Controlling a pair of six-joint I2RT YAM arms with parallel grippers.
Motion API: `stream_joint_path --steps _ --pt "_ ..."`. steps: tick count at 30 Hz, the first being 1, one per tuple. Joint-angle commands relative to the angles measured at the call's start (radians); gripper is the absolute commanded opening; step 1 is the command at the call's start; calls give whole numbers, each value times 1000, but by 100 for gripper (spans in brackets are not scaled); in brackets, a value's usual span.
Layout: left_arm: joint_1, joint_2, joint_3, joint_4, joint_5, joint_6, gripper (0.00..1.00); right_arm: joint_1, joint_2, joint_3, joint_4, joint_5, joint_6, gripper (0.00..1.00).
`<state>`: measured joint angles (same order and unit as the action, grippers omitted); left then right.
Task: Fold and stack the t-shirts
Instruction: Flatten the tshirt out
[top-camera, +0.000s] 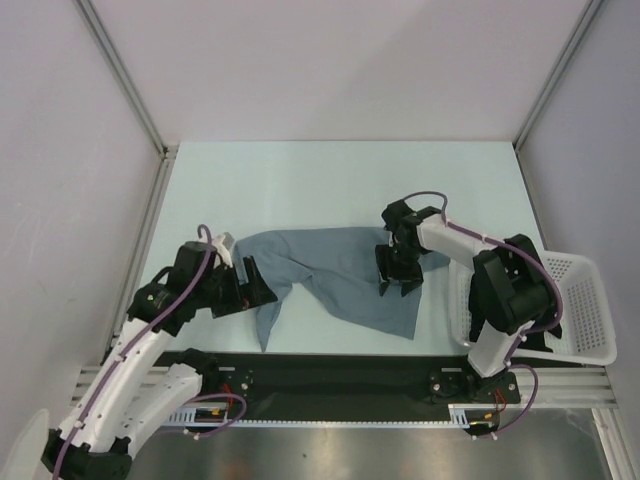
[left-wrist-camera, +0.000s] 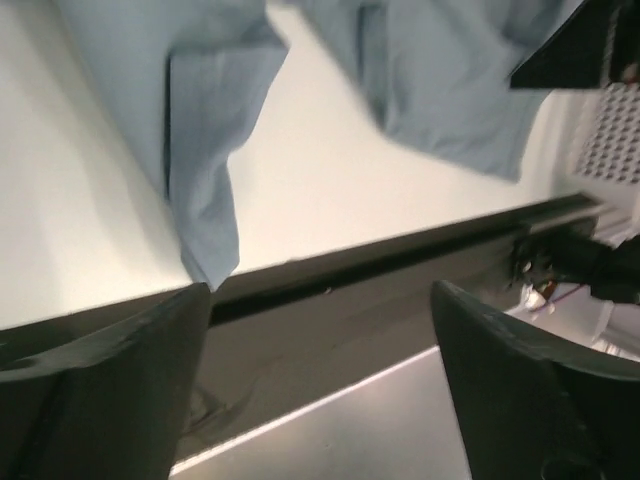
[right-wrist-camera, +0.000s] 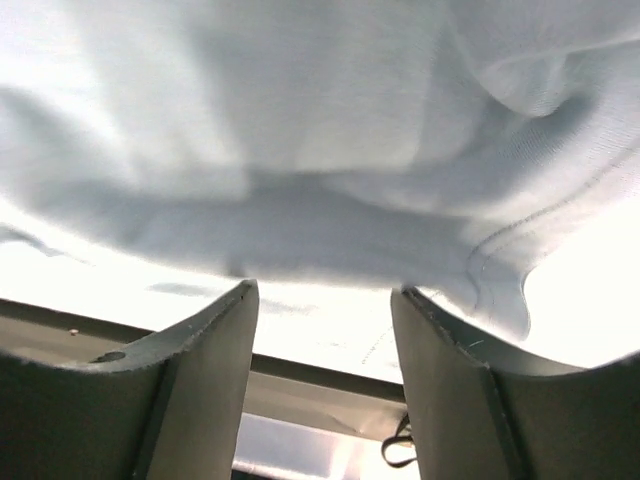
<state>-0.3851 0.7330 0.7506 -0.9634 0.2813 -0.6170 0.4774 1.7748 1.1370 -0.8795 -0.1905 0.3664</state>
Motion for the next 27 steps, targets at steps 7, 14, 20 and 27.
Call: stream_joint_path --steps 7,14,20,27 --pt "123 423 204 190 -261 114 100 -22 -32 63 86 52 -7 64" --pt "276 733 257 302 -231 161 99 -57 84 144 103 109 -44 65" --pt "327 935 320 376 -122 189 75 -86 250 292 90 137 -73 64" --pt "377 813 392 302 -236 229 0 -91 394 440 27 149 -98 64"
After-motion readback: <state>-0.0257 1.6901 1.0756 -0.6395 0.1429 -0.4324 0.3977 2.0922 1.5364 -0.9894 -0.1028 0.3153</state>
